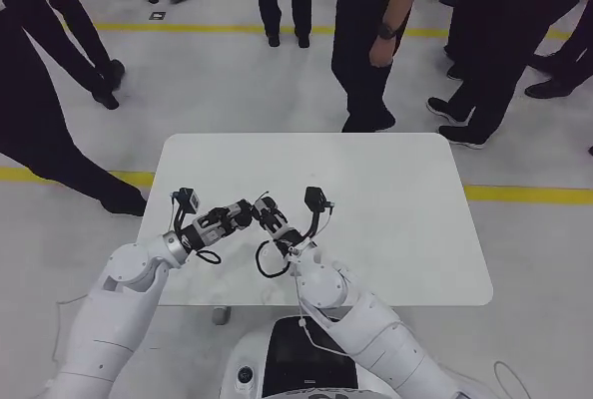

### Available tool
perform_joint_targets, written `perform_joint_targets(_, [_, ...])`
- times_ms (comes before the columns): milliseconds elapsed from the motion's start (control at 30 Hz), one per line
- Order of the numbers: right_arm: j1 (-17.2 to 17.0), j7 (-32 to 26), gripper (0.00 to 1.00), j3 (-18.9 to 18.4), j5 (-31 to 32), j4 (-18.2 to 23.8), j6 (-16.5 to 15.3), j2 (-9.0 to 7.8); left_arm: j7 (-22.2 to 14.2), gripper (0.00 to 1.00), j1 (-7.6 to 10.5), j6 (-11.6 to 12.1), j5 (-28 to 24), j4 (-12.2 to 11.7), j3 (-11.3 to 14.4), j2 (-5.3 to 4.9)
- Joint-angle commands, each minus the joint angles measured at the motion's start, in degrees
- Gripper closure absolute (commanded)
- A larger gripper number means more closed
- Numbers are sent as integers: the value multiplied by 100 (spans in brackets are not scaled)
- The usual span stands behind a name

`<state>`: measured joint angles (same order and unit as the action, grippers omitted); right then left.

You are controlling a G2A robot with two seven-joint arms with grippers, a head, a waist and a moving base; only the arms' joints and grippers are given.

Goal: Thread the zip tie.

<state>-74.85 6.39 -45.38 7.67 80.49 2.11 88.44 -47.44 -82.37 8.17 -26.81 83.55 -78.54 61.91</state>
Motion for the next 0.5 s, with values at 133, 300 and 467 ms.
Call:
perform_joint_targets(133, [-45, -103, 100, -48, 22, 28, -1, 11, 12, 95, 14, 15, 7, -20, 45, -12])
perform_joint_targets(300, [-70, -153, 100, -78, 42, 39, -10, 24, 22, 100, 8, 31, 1, -25, 65, -23])
perform_joint_targets(467, [-94, -250, 60, -115, 39, 38, -51, 33, 7, 100, -19, 56, -4, -28, 38, -44])
